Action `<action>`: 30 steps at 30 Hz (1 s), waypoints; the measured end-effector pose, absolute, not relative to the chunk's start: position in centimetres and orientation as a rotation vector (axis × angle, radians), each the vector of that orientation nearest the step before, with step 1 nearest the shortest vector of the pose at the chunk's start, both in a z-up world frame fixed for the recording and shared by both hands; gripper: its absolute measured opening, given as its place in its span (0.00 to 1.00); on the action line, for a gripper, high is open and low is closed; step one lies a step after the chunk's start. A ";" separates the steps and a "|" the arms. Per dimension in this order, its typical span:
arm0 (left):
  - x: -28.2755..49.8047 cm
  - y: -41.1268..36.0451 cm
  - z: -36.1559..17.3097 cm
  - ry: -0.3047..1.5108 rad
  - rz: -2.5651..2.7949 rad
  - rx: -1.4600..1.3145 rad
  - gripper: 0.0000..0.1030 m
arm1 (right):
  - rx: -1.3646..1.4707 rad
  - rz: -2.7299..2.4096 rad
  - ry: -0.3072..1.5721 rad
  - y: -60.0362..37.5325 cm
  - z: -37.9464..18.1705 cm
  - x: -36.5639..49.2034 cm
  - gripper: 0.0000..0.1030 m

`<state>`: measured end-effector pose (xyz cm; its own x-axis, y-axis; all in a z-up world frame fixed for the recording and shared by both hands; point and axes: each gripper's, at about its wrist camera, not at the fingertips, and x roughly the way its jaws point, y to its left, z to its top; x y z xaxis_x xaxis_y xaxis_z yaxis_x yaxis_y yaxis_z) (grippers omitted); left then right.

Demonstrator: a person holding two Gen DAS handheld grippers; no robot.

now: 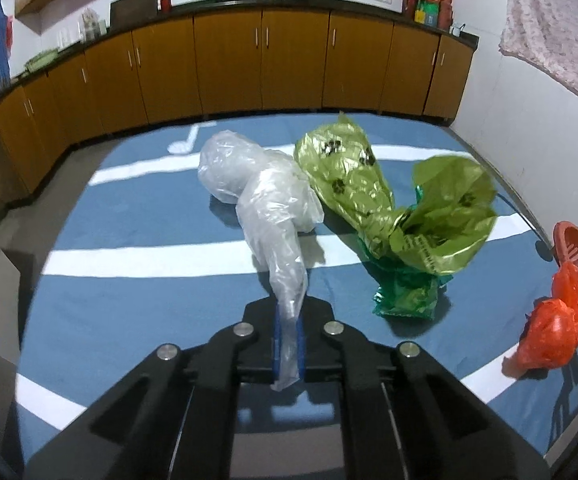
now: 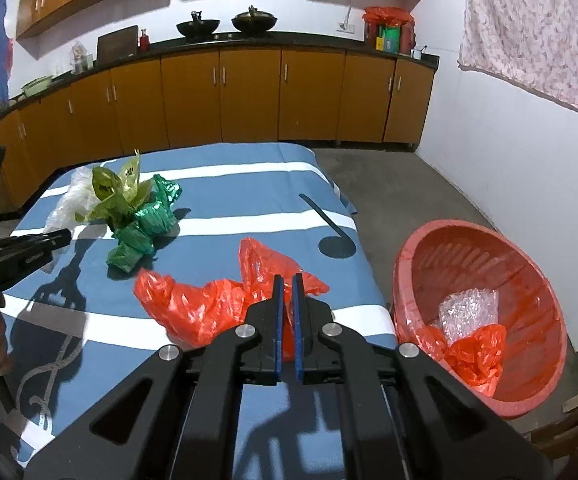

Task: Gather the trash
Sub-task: 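Carry the clear bag and red bag over the basket with both tools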

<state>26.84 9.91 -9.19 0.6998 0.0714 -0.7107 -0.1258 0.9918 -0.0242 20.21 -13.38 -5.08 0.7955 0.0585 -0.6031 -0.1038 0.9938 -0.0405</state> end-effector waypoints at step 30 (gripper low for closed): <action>18.1 3.5 0.7 0.603 -0.104 -0.009 0.07 | -0.065 0.094 0.467 -14.1 2.0 16.9 0.02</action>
